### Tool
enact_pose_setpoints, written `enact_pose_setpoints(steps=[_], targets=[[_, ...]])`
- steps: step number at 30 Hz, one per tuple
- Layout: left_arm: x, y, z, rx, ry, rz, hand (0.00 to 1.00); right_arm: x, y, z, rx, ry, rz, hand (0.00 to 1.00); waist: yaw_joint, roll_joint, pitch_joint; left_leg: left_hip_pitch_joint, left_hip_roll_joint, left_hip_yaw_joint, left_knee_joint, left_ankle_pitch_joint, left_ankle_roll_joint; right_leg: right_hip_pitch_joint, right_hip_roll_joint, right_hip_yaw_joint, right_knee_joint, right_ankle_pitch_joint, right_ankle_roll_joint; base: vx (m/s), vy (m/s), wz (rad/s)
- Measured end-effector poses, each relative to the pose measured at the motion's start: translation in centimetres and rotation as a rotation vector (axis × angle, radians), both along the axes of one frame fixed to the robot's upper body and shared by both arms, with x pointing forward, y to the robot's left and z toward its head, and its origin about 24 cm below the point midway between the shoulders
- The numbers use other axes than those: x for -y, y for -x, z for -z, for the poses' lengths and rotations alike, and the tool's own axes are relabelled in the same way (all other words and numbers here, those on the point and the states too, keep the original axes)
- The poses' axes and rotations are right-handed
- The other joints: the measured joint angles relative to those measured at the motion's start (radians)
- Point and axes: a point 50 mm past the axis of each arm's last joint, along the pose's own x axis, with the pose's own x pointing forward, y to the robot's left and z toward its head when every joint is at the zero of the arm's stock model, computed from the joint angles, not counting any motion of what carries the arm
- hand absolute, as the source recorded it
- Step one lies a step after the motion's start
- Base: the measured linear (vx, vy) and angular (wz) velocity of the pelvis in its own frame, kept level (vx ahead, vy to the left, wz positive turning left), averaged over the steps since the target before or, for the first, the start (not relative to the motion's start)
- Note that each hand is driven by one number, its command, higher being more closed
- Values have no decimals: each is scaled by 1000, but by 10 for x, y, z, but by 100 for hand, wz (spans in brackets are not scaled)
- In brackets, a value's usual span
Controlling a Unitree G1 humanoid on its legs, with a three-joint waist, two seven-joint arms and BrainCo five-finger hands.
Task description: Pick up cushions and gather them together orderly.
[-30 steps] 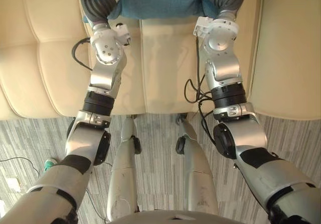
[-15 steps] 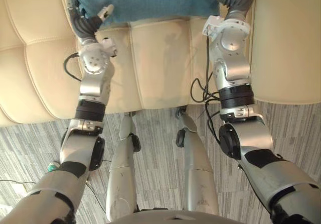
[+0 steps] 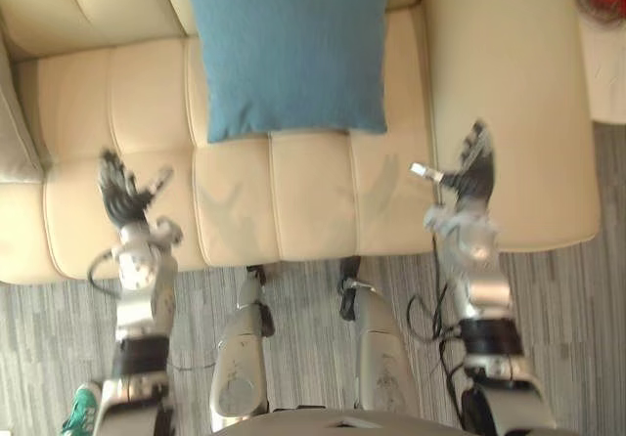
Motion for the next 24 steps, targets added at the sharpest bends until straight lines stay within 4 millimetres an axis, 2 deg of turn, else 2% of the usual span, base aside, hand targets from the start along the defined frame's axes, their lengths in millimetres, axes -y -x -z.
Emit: enact_pose_setpoints(steps=[2, 4, 6, 7, 8, 9, 10, 13, 15, 20, 24], targets=[[9, 28, 57, -210, 80, 29, 0, -11, 23, 56, -194, -74, -28, 0, 8, -18, -40, 78, -1, 7, 0, -18, -4, 79, 0, 1, -10, -8, 11, 118, -40, -5], [18, 52, 98, -376, 154, 46, 0, -16, 46, 100, -364, -142, -23, 0, 10, -25, -94, 134, -3, 8, 0, -40, -1, 145, 0, -2, -32, -16, 19, 160, -15, 0], [29, 84, 143, -582, 256, 61, 0, -19, 77, 148, -564, -225, 13, 0, 11, -24, -144, 225, -9, 9, 0, -70, 3, 255, 0, -7, -71, -24, 29, 158, 16, 3], [31, 91, 150, -621, 274, 56, 0, -20, 83, 156, -600, -239, 18, 0, 11, -24, -160, 239, -10, 11, 0, -76, 3, 273, 0, -8, -80, -25, 30, 132, 30, 2], [35, 109, 167, -711, 319, 44, 0, -20, 102, 177, -696, -273, 41, 0, 10, -24, -200, 265, -11, 12, 0, -86, 1, 309, 1, -11, -105, -23, 34, 121, 38, 0], [36, 117, 175, -755, 335, 38, 0, -20, 111, 186, -744, -289, 56, 0, 10, -25, -218, 276, -12, 14, 0, -93, 2, 324, 1, -11, -118, -22, 34, 141, 48, -5], [38, 134, 188, -845, 358, 34, 0, -19, 130, 204, -838, -327, 94, 0, 11, -25, -254, 301, -12, 20, 0, -106, 4, 361, 3, -11, -148, -19, 34, 106, 42, -9], [42, 160, 205, -986, 383, 27, 0, -15, 158, 226, -970, -384, 162, 0, 12, -18, -291, 359, -11, 35, 0, -126, -1, 439, 11, -3, -216, 4, 40, 87, 38, -15], [42, 170, 209, -1033, 388, 18, 0, -13, 170, 233, -1029, -390, 187, 0, 11, -17, -308, 381, -10, 44, 0, -133, -5, 474, 17, 2, -255, 23, 45, 70, 38, -11], [43, 182, 215, -1105, 382, 23, 0, -9, 181, 240, -1083, -416, 230, 0, 16, -17, -321, 417, -11, 69, -2, -147, -7, 521, 26, 34, -329, 63, 51, 36, 27, -23], [43, 183, 216, -1127, 366, 37, 0, -8, 181, 242, -1098, -418, 237, 0, 19, -22, -326, 435, -16, 114, -5, -157, -7, 533, 32, 83, -374, 103, 57, 17, 23, -35]])
